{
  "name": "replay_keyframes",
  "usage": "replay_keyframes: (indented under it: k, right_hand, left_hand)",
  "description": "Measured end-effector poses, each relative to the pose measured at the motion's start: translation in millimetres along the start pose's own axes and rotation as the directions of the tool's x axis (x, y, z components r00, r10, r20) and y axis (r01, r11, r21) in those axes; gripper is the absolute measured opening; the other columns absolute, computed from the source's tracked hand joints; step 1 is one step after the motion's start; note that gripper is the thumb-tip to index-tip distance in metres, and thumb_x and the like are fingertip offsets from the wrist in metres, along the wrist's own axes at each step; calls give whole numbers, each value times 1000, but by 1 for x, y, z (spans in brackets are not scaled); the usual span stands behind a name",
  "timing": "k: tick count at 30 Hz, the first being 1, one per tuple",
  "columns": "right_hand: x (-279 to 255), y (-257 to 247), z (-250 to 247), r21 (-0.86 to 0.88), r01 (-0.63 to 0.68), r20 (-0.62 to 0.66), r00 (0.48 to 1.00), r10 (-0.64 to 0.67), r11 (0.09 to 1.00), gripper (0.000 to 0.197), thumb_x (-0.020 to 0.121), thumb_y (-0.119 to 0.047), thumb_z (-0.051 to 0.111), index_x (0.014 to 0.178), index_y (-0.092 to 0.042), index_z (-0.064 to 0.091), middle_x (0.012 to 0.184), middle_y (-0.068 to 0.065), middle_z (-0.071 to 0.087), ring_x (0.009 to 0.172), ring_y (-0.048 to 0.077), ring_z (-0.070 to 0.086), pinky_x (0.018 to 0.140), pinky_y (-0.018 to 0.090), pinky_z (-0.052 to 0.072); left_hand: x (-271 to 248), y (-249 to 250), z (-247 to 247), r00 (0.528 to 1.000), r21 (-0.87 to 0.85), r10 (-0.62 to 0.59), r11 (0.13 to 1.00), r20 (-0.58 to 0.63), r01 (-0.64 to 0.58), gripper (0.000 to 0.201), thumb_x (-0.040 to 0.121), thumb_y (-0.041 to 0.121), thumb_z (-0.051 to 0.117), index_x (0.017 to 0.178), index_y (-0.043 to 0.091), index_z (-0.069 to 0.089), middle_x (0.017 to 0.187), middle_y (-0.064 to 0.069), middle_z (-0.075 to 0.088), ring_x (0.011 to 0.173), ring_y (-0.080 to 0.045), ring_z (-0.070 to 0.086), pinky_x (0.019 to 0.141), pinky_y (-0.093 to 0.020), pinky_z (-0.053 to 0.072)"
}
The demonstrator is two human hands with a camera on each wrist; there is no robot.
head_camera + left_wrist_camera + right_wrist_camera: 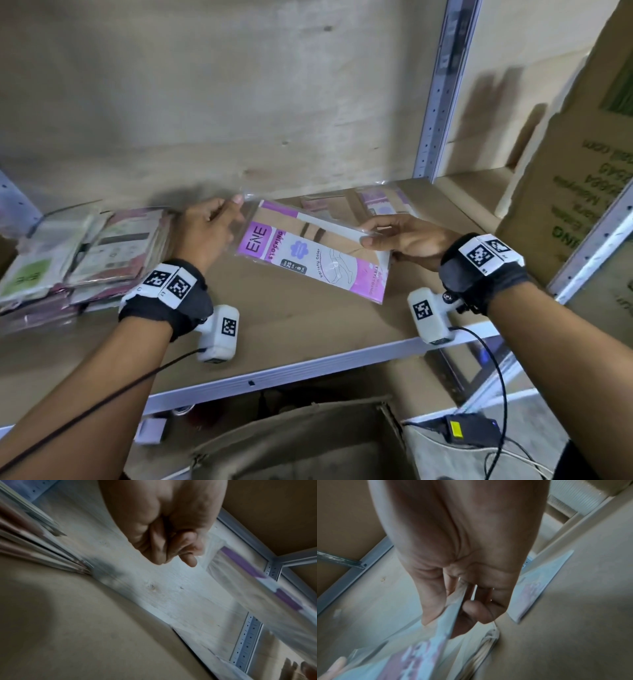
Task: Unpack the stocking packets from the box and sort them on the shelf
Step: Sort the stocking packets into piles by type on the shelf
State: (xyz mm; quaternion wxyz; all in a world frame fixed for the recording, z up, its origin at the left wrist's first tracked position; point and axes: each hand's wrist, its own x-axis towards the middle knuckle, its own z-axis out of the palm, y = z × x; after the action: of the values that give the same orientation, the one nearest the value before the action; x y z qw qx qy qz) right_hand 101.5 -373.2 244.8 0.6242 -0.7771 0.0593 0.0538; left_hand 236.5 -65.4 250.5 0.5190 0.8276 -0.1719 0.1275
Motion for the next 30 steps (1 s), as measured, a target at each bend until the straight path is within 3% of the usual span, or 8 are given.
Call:
replay_keyframes:
  k: [3, 9, 13, 15, 20, 24, 28, 30]
  right_hand:
    - [-2, 4, -5, -15, 7, -30, 1000, -7, 1000, 25, 89, -15, 70, 113, -7, 67, 103, 16, 61, 90, 29, 51, 71, 39, 34]
    - [-5, 4, -13, -4, 17, -21, 1000, -17, 1000, 8, 89, -14, 69, 90, -22, 71, 98, 16, 61, 88, 28, 48, 62, 31, 32]
    - [-3, 3, -16, 8, 16, 10, 1000, -16, 1000, 13, 89, -15, 68, 84, -26, 73, 92, 7, 69, 82, 20, 59, 60, 21, 45]
    - [-2, 1, -17, 13, 30, 14, 999, -30, 999, 10, 90, -15, 68, 88, -24, 72, 94, 6, 71, 83, 18, 63, 68, 24, 48]
    - [1, 0, -18, 31, 43, 17, 999, -43, 999, 8, 89, -15, 68, 92, -22, 71, 93, 5, 73, 81, 15, 65, 63, 23, 51]
    - [3, 1, -18, 51, 53, 23, 998, -54, 997, 8, 90, -13, 67, 95, -18, 70, 92, 5, 74, 79, 14, 67, 61, 22, 53]
    - [2, 2, -17, 69, 63, 22, 998, -65, 996, 9, 91, -9, 65, 91, -17, 69, 89, 3, 76, 76, 10, 70, 61, 17, 52]
    - [-1, 4, -20, 70, 28, 11, 1000, -29, 997, 8, 90, -10, 66, 90, -18, 69, 89, 4, 74, 75, 12, 68, 60, 18, 52]
  left_hand:
    - [-2, 5, 7, 1000, -16, 25, 1000, -4, -25, 46, 97, 50, 54, 64, 20, 61, 36, 8, 50, 32, 0, 42, 38, -8, 32]
    - [-1, 13, 13, 996, -107, -76, 991, 53, 81, 51, 100, 44, 51, 58, 15, 49, 33, 4, 44, 29, -5, 38, 35, -12, 31]
    - [-1, 13, 12, 985, -144, -162, 975, 64, 170, 48, 95, 47, 53, 57, 19, 51, 34, 5, 45, 31, -6, 39, 34, -11, 31]
    - [0, 12, 12, 980, -188, -188, 962, 69, 198, 48, 93, 48, 55, 55, 20, 51, 35, 5, 43, 33, -7, 39, 36, -13, 31]
    - [0, 17, 13, 946, -327, -295, 888, 132, 322, 52, 93, 47, 58, 46, 23, 55, 37, 9, 39, 39, -11, 40, 43, -20, 29]
    - [-3, 21, 13, 922, -460, -341, 799, 184, 387, 48, 97, 39, 59, 51, 23, 56, 39, 10, 43, 28, -3, 35, 31, -12, 22]
    - [-4, 20, 15, 897, -551, -357, 708, 260, 442, 38, 97, 36, 60, 62, 22, 62, 41, 9, 48, 27, -4, 29, 27, -14, 14]
    - [-2, 18, 18, 898, -538, -334, 720, 285, 439, 45, 98, 39, 59, 55, 24, 65, 41, 8, 45, 28, -5, 30, 29, -15, 15]
